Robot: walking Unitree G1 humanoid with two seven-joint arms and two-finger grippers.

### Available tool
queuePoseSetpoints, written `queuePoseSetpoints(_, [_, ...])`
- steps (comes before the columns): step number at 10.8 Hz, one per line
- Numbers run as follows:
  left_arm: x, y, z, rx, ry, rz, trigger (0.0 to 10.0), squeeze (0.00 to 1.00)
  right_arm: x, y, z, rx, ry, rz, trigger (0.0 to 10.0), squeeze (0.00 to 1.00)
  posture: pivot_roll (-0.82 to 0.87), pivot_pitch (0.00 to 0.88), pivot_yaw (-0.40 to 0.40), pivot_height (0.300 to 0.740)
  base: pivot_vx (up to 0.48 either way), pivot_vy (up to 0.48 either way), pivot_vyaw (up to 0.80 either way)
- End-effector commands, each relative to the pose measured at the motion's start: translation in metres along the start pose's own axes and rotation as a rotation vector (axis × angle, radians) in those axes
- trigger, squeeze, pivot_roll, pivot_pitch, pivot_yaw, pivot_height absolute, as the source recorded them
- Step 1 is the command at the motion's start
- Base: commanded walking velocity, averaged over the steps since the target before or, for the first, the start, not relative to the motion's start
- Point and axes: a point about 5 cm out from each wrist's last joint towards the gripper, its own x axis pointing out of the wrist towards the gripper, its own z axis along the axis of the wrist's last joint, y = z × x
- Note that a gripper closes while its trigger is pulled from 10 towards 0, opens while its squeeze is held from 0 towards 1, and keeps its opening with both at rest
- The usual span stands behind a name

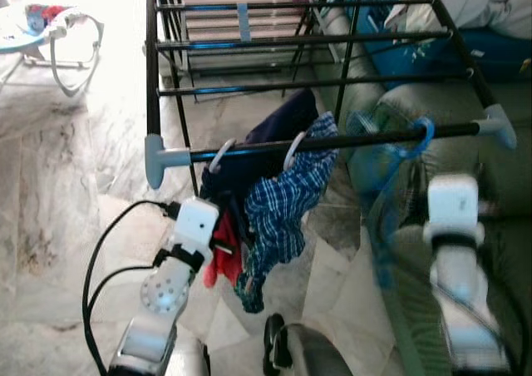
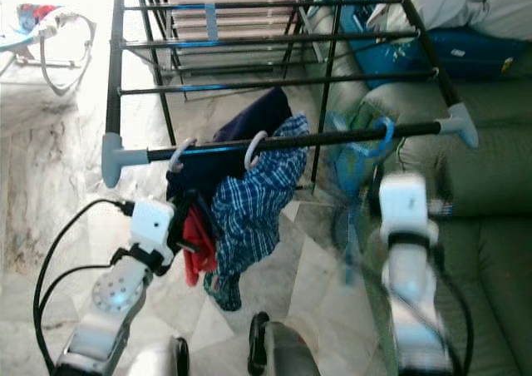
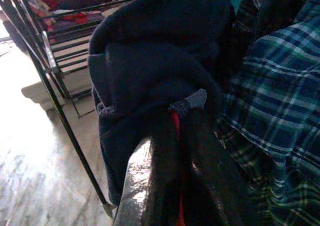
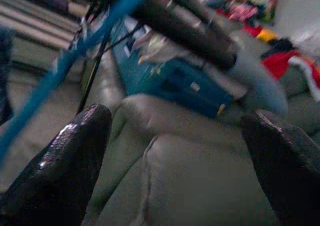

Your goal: Hang hanger

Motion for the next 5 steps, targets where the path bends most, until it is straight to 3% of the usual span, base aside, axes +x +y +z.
queuePoseSetpoints(1, [-0.001, -0.001, -0.002, 0.008, 0.015, -0.015, 10.0, 0.00, -0.003, 0.000, 0.003, 0.016, -0.002, 0.009, 10.0, 0.00, -0.05, 0.188, -0.051, 0.740, 0.000, 0.000, 0.00])
queuePoseSetpoints(3, [-0.002, -0.001, -0.002, 0.013, 0.019, -0.020, 10.0, 0.00, -0.039, 0.002, -0.013, 0.068, 0.118, 0.072, 10.0, 0.00, -0.06, 0.194, -0.052, 0.740, 0.000, 0.000, 0.00])
queuePoseSetpoints(5, [-0.002, 0.000, -0.003, 0.017, 0.021, -0.024, 10.0, 0.00, -0.049, 0.001, 0.000, 0.094, 0.056, 0.100, 10.0, 0.00, -0.07, 0.196, -0.046, 0.740, 0.000, 0.000, 0.00])
